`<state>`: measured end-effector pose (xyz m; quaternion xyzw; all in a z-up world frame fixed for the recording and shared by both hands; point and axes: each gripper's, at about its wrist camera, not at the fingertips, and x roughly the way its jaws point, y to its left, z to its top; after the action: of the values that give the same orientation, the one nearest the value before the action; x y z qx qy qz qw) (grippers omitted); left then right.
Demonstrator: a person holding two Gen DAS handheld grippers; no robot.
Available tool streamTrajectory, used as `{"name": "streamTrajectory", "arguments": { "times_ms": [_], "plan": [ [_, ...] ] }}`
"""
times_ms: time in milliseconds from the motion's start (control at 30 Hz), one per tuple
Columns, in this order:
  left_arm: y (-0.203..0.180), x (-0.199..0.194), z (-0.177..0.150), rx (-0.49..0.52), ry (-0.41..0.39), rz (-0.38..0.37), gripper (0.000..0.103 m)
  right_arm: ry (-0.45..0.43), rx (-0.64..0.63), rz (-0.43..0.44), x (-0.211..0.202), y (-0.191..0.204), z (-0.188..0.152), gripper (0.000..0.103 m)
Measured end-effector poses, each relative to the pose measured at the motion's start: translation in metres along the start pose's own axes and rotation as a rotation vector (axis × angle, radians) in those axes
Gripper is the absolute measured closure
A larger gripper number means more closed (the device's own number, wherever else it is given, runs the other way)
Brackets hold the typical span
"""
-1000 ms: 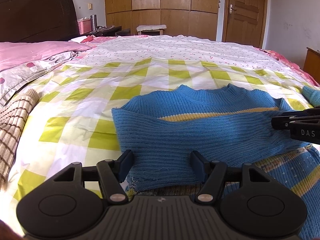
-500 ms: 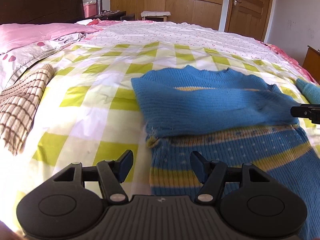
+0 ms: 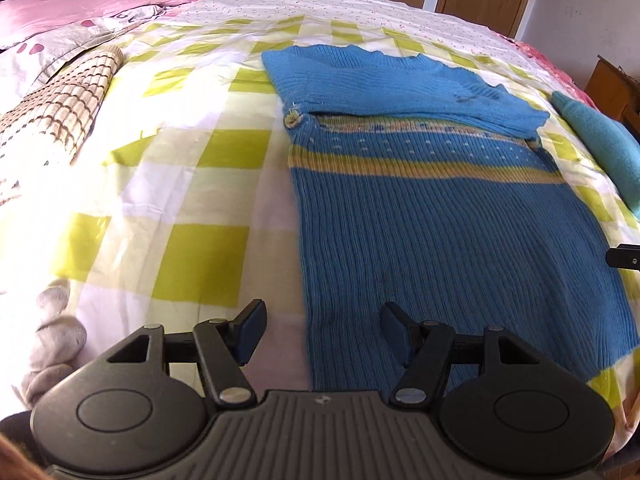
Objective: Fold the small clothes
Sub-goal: 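Grasp the sweater hem with the right gripper and lift it toward the collar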
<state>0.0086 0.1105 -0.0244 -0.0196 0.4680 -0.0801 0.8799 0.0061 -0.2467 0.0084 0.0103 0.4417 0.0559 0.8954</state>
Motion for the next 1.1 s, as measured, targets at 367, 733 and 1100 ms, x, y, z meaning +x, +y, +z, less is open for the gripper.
{"name": "streamTrajectory", "arguments": {
  "times_ms": [367, 733, 1100],
  "plan": [
    [-0.017, -0.015, -0.026, 0.002, 0.042, -0.019, 0.042, 0.069, 0.039, 0.081, -0.012, -0.015, -0.037, 0.068],
    [-0.018, -0.013, -0.024, -0.026, 0.051, -0.049, 0.06, 0.095, 0.121, 0.139, -0.019, -0.032, -0.047, 0.076],
    [-0.018, -0.013, -0.021, -0.04, 0.052, -0.058, 0.077, 0.126, 0.135, 0.193, -0.011, -0.025, -0.044, 0.093]
  ]
}}
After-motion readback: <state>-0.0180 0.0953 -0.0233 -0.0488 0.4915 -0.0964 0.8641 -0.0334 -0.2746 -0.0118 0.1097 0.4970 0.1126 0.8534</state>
